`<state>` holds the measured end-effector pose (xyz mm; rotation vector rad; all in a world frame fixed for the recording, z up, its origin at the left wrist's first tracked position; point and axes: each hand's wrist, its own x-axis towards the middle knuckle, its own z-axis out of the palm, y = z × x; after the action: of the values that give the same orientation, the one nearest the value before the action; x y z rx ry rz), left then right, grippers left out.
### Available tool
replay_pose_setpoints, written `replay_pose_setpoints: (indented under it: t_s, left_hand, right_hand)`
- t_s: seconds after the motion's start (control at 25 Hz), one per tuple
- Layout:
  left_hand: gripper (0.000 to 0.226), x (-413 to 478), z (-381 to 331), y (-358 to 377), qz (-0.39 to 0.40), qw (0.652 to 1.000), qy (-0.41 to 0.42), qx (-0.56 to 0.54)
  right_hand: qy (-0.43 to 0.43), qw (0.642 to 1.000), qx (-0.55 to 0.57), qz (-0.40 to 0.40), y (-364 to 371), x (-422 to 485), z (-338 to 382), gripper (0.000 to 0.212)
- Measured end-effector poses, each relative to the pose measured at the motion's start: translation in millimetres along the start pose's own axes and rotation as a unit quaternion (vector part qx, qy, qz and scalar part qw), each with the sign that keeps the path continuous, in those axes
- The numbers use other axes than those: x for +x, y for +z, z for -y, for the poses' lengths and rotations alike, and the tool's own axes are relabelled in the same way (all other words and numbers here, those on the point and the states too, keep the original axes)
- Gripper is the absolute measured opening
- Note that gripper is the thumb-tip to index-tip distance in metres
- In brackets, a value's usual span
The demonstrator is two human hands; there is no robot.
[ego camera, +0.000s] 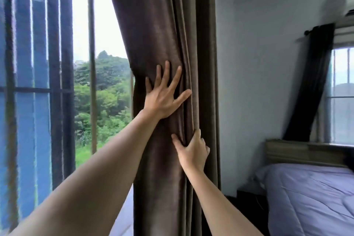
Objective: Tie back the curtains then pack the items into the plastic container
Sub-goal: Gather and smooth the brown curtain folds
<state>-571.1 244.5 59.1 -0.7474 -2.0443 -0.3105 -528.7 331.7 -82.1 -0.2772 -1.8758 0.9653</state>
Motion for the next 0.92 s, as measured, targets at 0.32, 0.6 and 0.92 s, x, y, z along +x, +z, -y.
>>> replay_pose_setpoints:
  t_s: [0.32, 0.6, 0.92]
  left_hand:
    - [0.079, 112, -20, 121, 0.005, 0.999, 0.010, -0.037]
    - [0.089, 168, -22, 222, 0.024, 0.998, 0.010, -0.053]
    - [0.088, 226, -37, 299, -0.001, 0.995, 0.037, -0.089]
  right_hand:
    - [-0.010, 0.996, 0.010, -0.091, 38, 131, -89, 0.090]
    - [0.042, 0.998, 0.013, 0.054, 70, 209, -164, 0.140]
    - [0.033, 0.999, -0.037, 0.003, 93, 284, -209, 0.138]
